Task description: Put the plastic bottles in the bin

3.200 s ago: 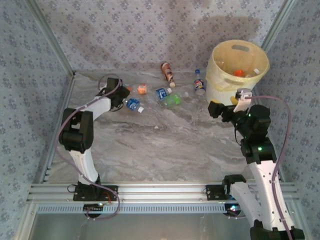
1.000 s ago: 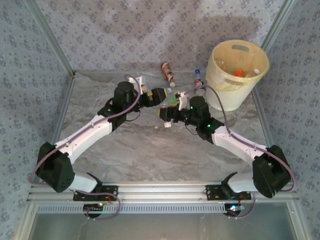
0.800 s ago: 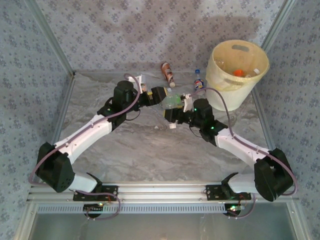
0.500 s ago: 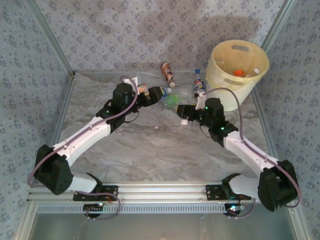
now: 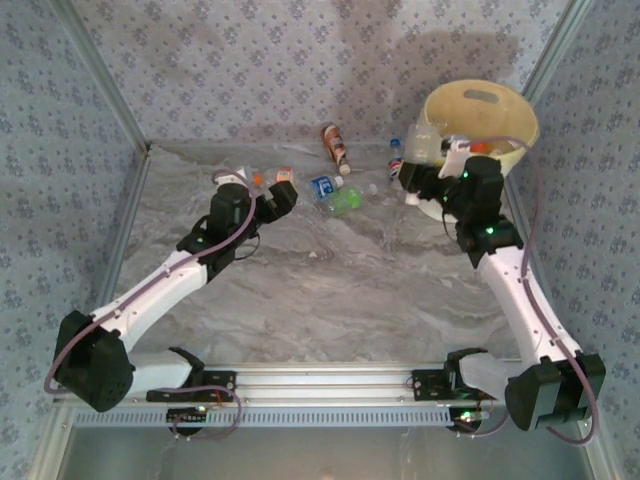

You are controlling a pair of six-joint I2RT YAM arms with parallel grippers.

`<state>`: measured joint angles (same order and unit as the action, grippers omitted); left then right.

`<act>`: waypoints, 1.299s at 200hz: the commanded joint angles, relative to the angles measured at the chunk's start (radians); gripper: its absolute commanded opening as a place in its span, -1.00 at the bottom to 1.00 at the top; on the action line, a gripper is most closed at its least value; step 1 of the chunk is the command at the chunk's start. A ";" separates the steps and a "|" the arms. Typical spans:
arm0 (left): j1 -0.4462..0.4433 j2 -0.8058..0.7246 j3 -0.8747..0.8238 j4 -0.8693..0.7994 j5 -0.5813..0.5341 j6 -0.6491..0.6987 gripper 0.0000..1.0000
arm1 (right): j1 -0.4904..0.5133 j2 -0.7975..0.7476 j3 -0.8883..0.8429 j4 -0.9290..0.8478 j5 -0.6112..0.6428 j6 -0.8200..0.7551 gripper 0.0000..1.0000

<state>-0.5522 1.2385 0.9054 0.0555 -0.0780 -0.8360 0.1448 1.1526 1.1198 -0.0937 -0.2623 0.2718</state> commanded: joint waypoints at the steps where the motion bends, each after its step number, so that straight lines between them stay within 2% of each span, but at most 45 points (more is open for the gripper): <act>1: 0.006 -0.040 -0.033 0.035 -0.021 0.000 0.96 | -0.057 0.065 0.148 -0.080 0.036 -0.080 0.14; 53: 0.010 -0.059 -0.032 -0.005 -0.025 0.014 0.96 | -0.196 0.280 0.395 -0.031 0.111 -0.037 0.18; 95: 0.013 -0.079 -0.012 -0.064 -0.025 0.044 0.96 | -0.276 0.440 0.533 -0.038 0.213 -0.090 0.19; 143: 0.014 -0.085 -0.049 -0.031 -0.052 0.062 0.96 | -0.301 0.547 0.595 -0.059 0.273 -0.167 0.25; 174: 0.015 -0.083 -0.060 -0.016 -0.052 0.055 0.96 | -0.303 0.607 0.661 -0.137 0.294 -0.167 0.29; 216: 0.031 -0.082 -0.076 -0.017 -0.042 0.049 0.96 | -0.299 0.584 0.640 -0.144 0.317 -0.151 0.42; 245: 0.045 -0.077 -0.082 -0.017 -0.008 0.038 0.96 | -0.298 0.522 0.574 -0.126 0.245 -0.160 0.49; 260: 0.050 -0.072 -0.078 -0.017 0.018 0.038 0.96 | -0.296 0.492 0.545 -0.127 0.208 -0.174 0.67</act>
<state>-0.5140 1.1725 0.8299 0.0158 -0.1013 -0.7967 -0.1547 1.7267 1.6997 -0.2218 0.0090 0.1192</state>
